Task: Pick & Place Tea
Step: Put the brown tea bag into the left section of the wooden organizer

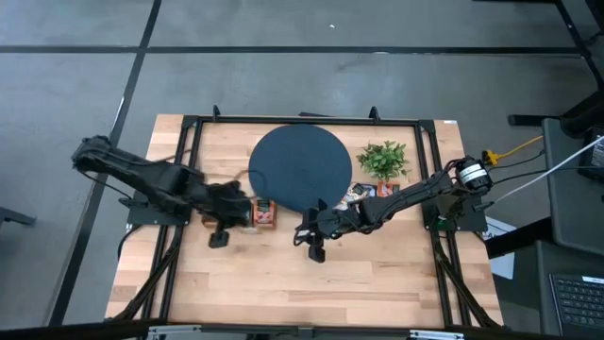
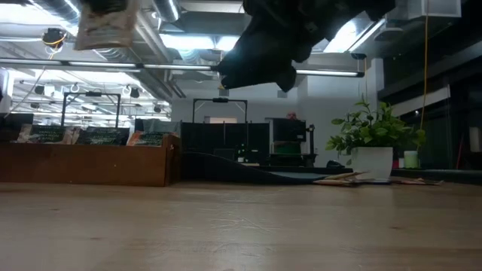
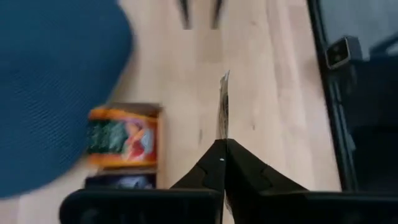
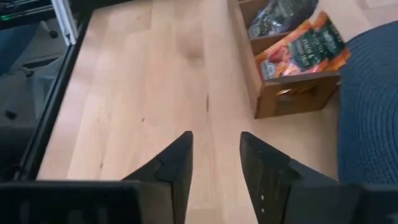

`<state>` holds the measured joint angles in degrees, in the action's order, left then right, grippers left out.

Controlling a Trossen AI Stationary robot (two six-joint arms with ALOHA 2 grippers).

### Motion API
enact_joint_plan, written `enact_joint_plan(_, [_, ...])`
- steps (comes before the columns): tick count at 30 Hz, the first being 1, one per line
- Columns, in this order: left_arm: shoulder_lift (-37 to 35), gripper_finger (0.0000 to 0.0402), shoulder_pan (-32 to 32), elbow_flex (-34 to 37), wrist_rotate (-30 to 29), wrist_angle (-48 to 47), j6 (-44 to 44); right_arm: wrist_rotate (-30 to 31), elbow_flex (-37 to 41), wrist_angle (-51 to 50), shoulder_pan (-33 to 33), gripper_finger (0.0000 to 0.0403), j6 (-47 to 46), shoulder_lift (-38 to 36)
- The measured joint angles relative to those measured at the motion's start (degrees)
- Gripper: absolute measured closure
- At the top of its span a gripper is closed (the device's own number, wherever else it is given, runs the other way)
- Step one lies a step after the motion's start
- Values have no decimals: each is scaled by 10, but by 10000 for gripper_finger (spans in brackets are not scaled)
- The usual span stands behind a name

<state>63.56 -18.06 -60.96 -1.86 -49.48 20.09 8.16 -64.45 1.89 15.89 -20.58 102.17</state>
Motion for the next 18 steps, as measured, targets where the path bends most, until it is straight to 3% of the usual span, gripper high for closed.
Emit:
enact_joint_plan(4, [-78, 398, -32, 52, -62, -44, 92, 12, 0, -1, 13, 262, -4, 0])
enact_joint_plan(10, [-171, 398, -65, 161, -95, -67, 236, 61, 0, -3, 33, 261, -20, 0])
enact_joint_plan(18, [-219, 398, -70, 244, -130, -127, 349, 79, 0, -13, 39, 260, -38, 1])
